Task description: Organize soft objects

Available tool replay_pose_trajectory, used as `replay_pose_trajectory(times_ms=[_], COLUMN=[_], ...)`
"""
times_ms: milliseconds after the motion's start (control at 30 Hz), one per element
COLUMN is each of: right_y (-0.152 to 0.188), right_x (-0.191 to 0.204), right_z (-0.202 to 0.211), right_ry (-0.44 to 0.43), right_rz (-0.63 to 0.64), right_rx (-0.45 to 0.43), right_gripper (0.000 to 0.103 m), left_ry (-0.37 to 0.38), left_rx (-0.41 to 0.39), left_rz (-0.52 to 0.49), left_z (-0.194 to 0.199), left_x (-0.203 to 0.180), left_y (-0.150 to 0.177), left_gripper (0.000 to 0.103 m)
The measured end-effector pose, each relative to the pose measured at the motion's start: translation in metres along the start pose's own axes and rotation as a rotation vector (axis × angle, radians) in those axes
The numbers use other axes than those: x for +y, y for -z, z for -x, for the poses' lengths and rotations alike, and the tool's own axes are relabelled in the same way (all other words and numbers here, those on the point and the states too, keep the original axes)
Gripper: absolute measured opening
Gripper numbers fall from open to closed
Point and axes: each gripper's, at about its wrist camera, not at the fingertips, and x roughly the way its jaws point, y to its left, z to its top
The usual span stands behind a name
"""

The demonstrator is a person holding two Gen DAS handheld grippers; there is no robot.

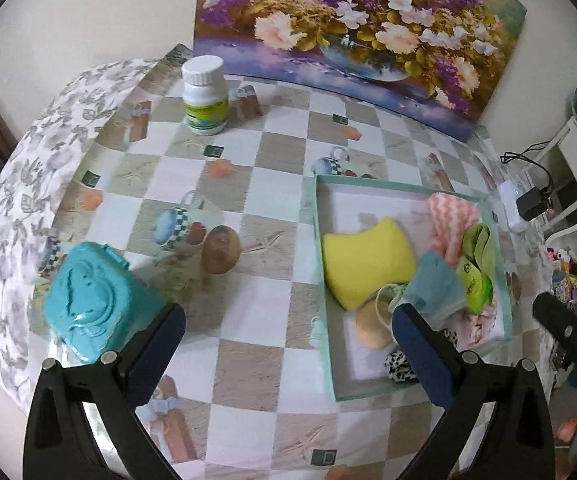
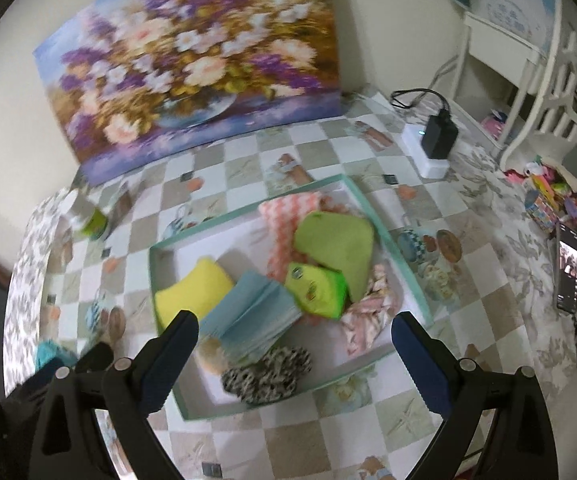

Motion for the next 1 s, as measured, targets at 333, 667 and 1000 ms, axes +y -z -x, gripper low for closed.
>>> replay_pose_trajectory(times_ms=[333,667,1000], right_y=[0.037,0.055,0.058], right_x=[0.016,0.018,0.021], right_z=[0.009,0.009,0.002], right_ry=[0.004,0.003,0.013], right_rz=[0.084,0.112,0.128], right_rx=[0.002,0.013,0.028], right_gripper=[0.099,0.099,0.099], left_ry=[-0.107,-0.18,-0.219], left_rx=[-0.055,-0.035,0.029], left_rz=[-0.038,-0.016,0.003], left_z=[0.019,0.025,0.015], left_x=[0.003,0.017,0.028], left_y=[0.021,0.043,0.048], left_gripper=[0.103,0.103,0.103])
